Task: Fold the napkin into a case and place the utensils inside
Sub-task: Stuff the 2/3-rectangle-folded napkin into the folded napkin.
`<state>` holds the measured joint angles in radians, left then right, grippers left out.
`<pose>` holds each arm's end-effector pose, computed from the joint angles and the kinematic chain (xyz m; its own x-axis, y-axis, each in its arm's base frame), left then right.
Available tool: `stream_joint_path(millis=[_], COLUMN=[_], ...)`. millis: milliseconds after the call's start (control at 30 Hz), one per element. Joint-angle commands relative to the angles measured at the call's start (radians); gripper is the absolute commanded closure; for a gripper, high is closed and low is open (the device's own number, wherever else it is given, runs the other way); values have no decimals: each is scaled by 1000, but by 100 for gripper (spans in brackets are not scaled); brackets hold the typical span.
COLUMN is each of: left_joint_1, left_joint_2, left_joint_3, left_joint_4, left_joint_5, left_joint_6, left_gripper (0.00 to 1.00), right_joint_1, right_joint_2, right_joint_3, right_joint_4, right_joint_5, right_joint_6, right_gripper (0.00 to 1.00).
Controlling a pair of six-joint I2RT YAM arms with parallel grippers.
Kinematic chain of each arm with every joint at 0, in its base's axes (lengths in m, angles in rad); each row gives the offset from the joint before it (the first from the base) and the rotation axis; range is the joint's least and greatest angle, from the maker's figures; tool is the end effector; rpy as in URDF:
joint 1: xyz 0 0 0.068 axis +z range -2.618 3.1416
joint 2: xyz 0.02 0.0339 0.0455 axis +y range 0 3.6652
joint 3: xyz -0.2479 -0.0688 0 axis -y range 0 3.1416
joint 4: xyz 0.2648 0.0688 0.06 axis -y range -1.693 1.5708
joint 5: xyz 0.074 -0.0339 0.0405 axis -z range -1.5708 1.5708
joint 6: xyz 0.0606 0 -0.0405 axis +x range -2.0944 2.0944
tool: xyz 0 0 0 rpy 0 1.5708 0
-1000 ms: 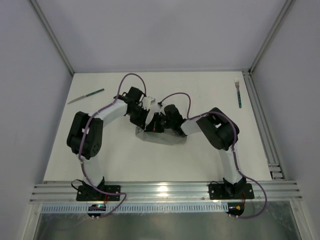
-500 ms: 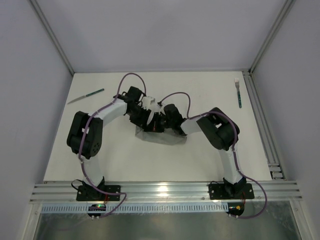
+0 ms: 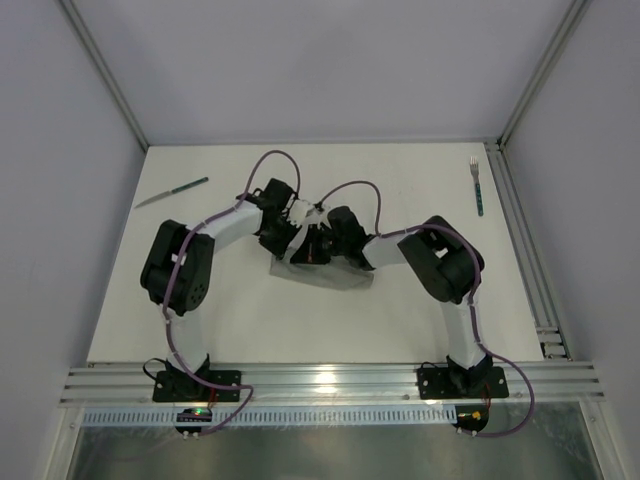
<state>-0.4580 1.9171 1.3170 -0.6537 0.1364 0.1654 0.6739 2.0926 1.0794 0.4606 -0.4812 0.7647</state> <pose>0.3536 -0.1835 0.1193 -0.7622 0.5576 -0.3287 0.6099 0.7888 -0.0761 0.3289 0.2986 0.0684 -0.8921 0.0730 -0.4460 -0.3373 0.5492 0.7646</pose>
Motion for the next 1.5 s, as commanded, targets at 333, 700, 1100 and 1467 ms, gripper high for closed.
stream_joint_path(millis=[333,700,1100,1467], left_joint_1=[7,7,22,-7], left_joint_2=[-38,-56,-46,-130], left_joint_3=[14,31,51,19], left_joint_4=[17,9,-14,45], left_joint_5=[23,54,-87,195], left_joint_6=[-43,-43,-3,13], left_gripper=[100,82,97,100], right_joint_1=[3,15,16,19], right_joint_2=[38,109,103,125], right_joint_3=[54,125,47,140], right_joint_4=[107,-6,-33,-36], right_joint_5=[-14,26,56,26], right_joint_6=[71,82,93,96], right_gripper=[97,97,97,97])
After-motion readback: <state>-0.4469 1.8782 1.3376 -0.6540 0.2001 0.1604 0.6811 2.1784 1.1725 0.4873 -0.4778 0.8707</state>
